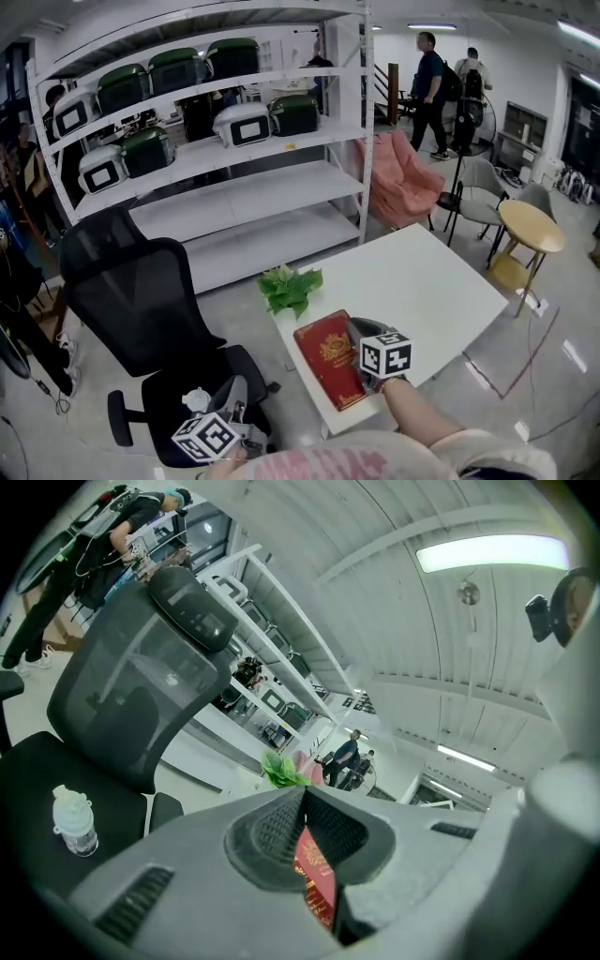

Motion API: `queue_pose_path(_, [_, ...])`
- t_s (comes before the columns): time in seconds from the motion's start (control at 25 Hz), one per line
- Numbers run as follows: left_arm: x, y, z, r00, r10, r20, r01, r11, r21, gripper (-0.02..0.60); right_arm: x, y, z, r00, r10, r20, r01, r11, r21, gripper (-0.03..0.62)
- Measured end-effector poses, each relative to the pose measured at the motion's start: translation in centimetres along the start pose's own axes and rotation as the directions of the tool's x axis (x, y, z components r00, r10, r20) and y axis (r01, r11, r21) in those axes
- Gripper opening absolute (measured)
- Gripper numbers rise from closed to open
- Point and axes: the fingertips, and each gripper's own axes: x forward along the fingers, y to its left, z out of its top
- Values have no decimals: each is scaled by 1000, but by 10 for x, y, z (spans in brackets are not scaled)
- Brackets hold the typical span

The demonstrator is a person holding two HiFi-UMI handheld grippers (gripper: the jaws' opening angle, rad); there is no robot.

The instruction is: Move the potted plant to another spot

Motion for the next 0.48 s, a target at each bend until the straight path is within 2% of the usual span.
queue_pose_path(0.16, [4, -13, -5, 1000, 22, -14, -22, 999, 25, 3, -23, 14, 14, 998, 50, 34, -50, 999, 4, 8])
queue_pose_path(0.28, [6, -35, -5, 1000, 6, -4, -5, 999, 48, 3, -39, 26, 28, 992, 109, 66, -108, 994, -19, 8])
queue_pose_path(0.48, [10, -81, -2, 999, -36, 22, 34, 994, 109, 3, -74, 46, 69, 959, 218, 179, -212, 976, -57, 6])
